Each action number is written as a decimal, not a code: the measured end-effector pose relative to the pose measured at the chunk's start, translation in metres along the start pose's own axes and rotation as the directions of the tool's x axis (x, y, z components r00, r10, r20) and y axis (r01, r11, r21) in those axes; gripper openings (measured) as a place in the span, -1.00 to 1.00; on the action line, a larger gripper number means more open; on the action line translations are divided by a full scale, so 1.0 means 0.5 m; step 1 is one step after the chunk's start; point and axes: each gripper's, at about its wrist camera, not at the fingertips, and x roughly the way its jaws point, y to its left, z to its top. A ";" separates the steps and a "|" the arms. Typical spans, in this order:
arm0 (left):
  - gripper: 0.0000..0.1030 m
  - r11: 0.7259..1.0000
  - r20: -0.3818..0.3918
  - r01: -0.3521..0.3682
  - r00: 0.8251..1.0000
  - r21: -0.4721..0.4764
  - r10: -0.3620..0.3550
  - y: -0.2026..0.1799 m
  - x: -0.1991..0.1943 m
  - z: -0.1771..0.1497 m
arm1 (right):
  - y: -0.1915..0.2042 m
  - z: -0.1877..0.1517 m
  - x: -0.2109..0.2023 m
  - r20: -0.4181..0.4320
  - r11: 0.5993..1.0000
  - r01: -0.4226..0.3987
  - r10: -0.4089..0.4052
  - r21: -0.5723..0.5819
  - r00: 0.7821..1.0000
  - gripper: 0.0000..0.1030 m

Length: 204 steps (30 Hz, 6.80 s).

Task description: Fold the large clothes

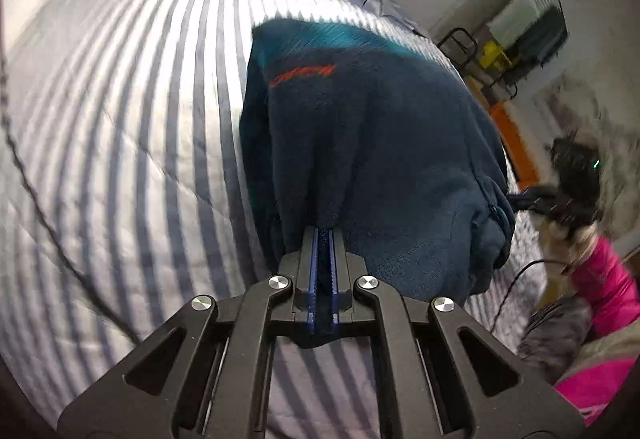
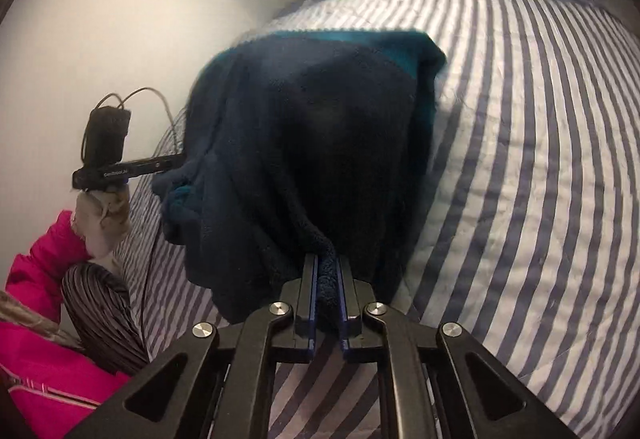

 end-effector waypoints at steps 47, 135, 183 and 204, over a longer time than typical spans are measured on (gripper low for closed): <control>-0.52 0.952 0.050 0.023 0.998 0.306 -0.041 -0.192 0.065 0.096 | 0.111 0.130 0.018 0.129 0.965 0.169 -0.145 -0.201 0.981 -0.37; -0.58 0.999 0.073 -0.029 0.997 -0.016 0.031 -0.022 0.045 0.034 | -0.002 0.085 0.084 0.131 0.992 0.039 -0.055 0.122 0.990 -0.58; -0.62 0.969 0.140 0.031 0.988 0.244 -0.067 -0.449 0.401 0.468 | -0.232 0.244 -0.289 0.320 0.792 0.585 -0.608 0.176 0.727 -0.65; -0.62 0.990 0.097 0.106 0.989 0.098 -0.116 -0.438 0.741 0.635 | -0.676 0.395 -0.246 0.191 0.729 0.620 -0.679 0.289 0.709 -0.65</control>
